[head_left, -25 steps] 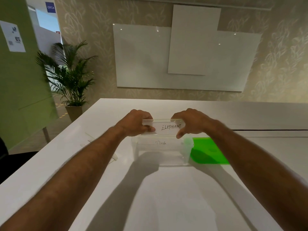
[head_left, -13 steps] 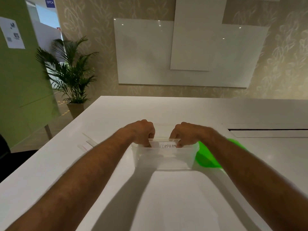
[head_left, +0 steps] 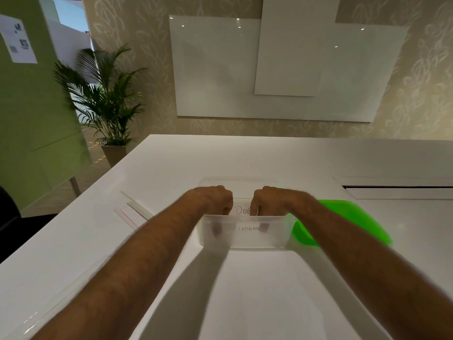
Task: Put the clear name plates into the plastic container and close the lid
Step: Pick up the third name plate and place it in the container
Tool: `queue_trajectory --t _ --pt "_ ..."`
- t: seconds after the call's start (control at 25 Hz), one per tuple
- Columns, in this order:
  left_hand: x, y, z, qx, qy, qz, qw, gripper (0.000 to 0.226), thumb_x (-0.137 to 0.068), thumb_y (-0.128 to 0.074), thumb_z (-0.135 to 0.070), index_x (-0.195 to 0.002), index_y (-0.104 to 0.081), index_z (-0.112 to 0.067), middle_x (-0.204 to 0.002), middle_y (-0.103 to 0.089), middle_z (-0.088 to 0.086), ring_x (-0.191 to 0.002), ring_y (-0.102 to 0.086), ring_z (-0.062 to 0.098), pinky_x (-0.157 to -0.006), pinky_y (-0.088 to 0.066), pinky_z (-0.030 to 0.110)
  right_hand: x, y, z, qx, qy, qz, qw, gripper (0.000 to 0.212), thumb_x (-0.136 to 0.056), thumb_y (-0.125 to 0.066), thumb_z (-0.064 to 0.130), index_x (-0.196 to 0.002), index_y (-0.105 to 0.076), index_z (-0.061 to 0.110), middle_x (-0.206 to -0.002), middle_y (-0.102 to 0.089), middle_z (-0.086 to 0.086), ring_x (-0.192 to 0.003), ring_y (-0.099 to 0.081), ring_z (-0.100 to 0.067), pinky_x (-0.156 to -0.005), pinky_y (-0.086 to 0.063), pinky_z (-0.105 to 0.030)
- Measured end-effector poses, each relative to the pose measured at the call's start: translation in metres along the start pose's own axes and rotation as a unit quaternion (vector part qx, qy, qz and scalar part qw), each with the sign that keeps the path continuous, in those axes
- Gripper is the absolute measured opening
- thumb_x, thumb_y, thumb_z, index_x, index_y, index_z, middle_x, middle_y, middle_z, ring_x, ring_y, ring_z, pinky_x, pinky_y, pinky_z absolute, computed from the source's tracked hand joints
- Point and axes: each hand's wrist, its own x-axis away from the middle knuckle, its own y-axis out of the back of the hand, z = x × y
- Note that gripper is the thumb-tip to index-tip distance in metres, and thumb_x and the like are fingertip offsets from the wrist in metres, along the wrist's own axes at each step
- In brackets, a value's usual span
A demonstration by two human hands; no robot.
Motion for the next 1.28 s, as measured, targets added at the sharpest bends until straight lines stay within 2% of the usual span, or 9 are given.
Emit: queue_trajectory --t 0.16,0.32,0.36,0.48,0.68,0.84,1.0,1.16,1.28 --pt "0.000 0.000 0.000 -0.004 0.003 -0.002 1.000 0.021 -0.084 -0.053 -0.004 -0.077 -0.063 -0.021 -0.089 -0.058 0.003 -0.075 -0.057 0.024 -0.059 -0.041 0.025 0.003 -0.001 0.000 -0.013 0.003 -0.006 1.000 0.043 -0.054 -0.090 0.037 -0.094 -0.074 0.037 -0.087 -0.069 0.010 -0.088 -0.065 -0.019 -0.079 -0.055 -0.031" --pt "0.003 0.005 0.000 0.012 0.009 -0.050 0.999 0.011 -0.084 -0.062 -0.011 -0.085 -0.070 -0.017 -0.087 -0.061 -0.002 -0.076 -0.060 0.020 -0.065 -0.050 0.028 0.017 0.008 -0.001 -0.067 0.021 -0.063 0.996 0.036 -0.074 -0.076 0.018 -0.109 -0.073 0.025 -0.106 -0.074 0.002 -0.098 -0.067 -0.017 -0.091 -0.053 -0.032" --pt "0.006 0.008 0.001 0.024 0.013 -0.062 0.998 0.008 -0.082 -0.069 -0.015 -0.089 -0.072 -0.018 -0.086 -0.062 -0.004 -0.078 -0.062 0.019 -0.068 -0.054 0.029 0.022 0.011 -0.002 -0.092 0.023 -0.088 0.992 0.036 -0.074 -0.078 0.020 -0.110 -0.072 0.023 -0.106 -0.074 0.002 -0.097 -0.068 -0.015 -0.091 -0.053 -0.032" --pt "0.015 0.015 0.006 0.086 0.023 -0.123 0.988 0.028 -0.071 -0.085 -0.037 -0.088 -0.069 -0.022 -0.088 -0.065 -0.007 -0.085 -0.065 0.017 -0.079 -0.058 0.035 0.033 0.016 -0.002 -0.109 0.018 -0.193 0.975 0.045 -0.075 -0.078 0.048 -0.110 -0.071 0.022 -0.106 -0.074 0.004 -0.094 -0.068 -0.010 -0.089 -0.054 -0.033" --pt "0.040 0.005 0.003 0.138 0.026 -0.327 0.934 0.040 -0.087 -0.065 -0.052 -0.114 -0.066 -0.023 -0.116 -0.070 -0.004 -0.107 -0.062 0.018 -0.089 -0.054 0.037 0.051 0.013 0.009 -0.060 -0.041 -0.384 0.920 0.055 -0.088 -0.051 0.063 -0.128 -0.059 0.027 -0.130 -0.064 0.007 -0.118 -0.060 -0.018 -0.100 -0.048 -0.040" --pt "0.058 -0.009 -0.008 0.085 0.048 -0.407 0.908 0.062 -0.094 -0.045 -0.060 -0.141 -0.050 -0.020 -0.145 -0.054 0.000 -0.135 -0.048 0.019 -0.103 -0.046 0.039 0.063 0.002 0.023 -0.018 -0.051 -0.410 0.910 0.073 -0.094 -0.036 0.063 -0.151 -0.029 0.017 -0.157 -0.034 -0.006 -0.144 -0.031 -0.024 -0.115 -0.028 -0.043" --pt "0.073 -0.031 -0.014 0.028 0.100 -0.391 0.914 0.088 -0.090 -0.025 -0.073 -0.155 -0.023 -0.014 -0.163 -0.024 0.008 -0.151 -0.020 0.026 -0.121 -0.022 0.047 0.063 -0.019 0.031 0.032 -0.059 -0.388 0.919 0.089 -0.087 -0.014 0.075 -0.155 0.004 0.021 -0.164 0.007 -0.007 -0.151 0.007 -0.025 -0.121 -0.001 -0.052" --pt "0.090 -0.057 -0.016 -0.004 0.149 -0.364 0.919 0.100 -0.083 -0.011 -0.081 -0.158 -0.005 -0.016 -0.167 -0.002 0.008 -0.154 -0.001 0.027 -0.123 -0.007 0.053 0.063 -0.040 0.045 0.052 -0.057 -0.398 0.914 0.094 -0.083 -0.008 0.081 -0.154 0.011 0.022 -0.163 0.018 -0.007 -0.149 0.016 -0.025 -0.120 0.004 -0.055" --pt "0.105 -0.076 -0.010 -0.013 0.178 -0.359 0.916 0.101 -0.082 -0.010 -0.082 -0.158 0.001 -0.016 -0.166 0.005 0.007 -0.153 0.006 0.027 -0.122 0.002 0.052 0.061 -0.050 0.056 0.052 -0.043 -0.401 0.913 0.095 -0.083 -0.009 0.081 -0.154 0.012 0.022 -0.162 0.019 -0.007 -0.149 0.017 -0.026 -0.119 0.005 -0.056"
